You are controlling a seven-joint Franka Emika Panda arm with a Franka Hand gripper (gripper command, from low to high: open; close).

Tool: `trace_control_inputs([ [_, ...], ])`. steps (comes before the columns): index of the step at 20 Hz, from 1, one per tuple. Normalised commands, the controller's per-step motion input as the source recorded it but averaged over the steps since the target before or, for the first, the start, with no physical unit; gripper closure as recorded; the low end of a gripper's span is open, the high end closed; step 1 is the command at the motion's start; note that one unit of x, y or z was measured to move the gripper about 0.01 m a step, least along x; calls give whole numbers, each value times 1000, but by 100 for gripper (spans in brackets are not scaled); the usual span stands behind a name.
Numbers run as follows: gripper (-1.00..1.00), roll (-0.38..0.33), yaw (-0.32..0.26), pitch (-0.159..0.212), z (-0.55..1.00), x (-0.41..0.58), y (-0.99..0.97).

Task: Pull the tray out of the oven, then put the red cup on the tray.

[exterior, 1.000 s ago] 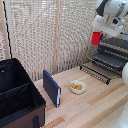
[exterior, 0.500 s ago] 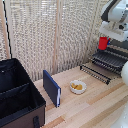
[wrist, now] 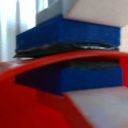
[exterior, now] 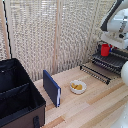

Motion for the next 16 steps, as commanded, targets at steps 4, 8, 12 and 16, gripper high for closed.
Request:
trace_control_inputs([
  [4, -100, -35, -69, 58, -127, -121, -6],
  [8, -100, -40, -78, 43, 167, -82, 1],
  [12, -100, -3, -13, 1, 664, 135, -12],
  [16, -100, -17, 0, 5, 883, 210, 0],
])
